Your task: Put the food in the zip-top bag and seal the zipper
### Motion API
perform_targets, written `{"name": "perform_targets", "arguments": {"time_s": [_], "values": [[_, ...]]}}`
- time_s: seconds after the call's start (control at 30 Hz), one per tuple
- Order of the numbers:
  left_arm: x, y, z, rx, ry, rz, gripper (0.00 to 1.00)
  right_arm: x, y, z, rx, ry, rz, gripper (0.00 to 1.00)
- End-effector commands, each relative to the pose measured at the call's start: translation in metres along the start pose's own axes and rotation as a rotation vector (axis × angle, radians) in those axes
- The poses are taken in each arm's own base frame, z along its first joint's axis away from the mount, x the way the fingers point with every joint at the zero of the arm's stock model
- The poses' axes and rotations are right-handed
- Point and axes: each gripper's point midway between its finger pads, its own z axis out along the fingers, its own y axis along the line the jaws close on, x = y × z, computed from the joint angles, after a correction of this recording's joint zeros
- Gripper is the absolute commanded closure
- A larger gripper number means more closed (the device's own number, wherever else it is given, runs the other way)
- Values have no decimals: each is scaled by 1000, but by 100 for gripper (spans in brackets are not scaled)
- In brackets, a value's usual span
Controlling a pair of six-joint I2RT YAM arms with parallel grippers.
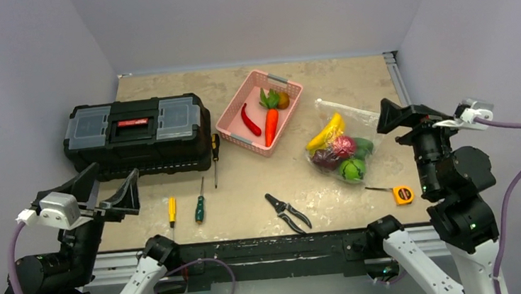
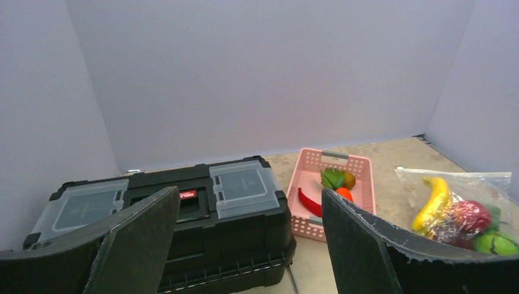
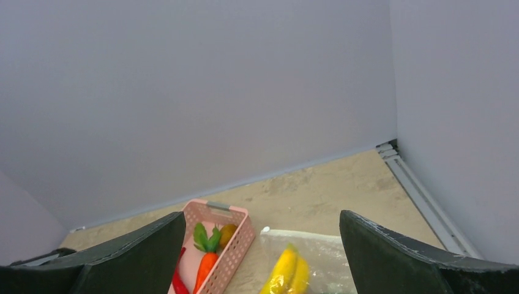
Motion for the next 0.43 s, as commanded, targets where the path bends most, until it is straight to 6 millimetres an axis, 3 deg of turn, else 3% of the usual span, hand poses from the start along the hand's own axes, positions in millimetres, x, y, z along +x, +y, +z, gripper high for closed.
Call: {"name": "perform_targets", "arguments": {"time_s": [0.0, 0.23, 0.4], "values": [[5, 15, -5, -74, 20, 38, 15, -32, -18, -19, 69, -112, 28, 1], [6, 14, -7, -69, 25, 30, 15, -25, -34, -17, 171, -100, 50, 1], [10, 13, -5, -66, 42, 27, 15, -13, -33, -19, 146, -86, 45, 1]]}}
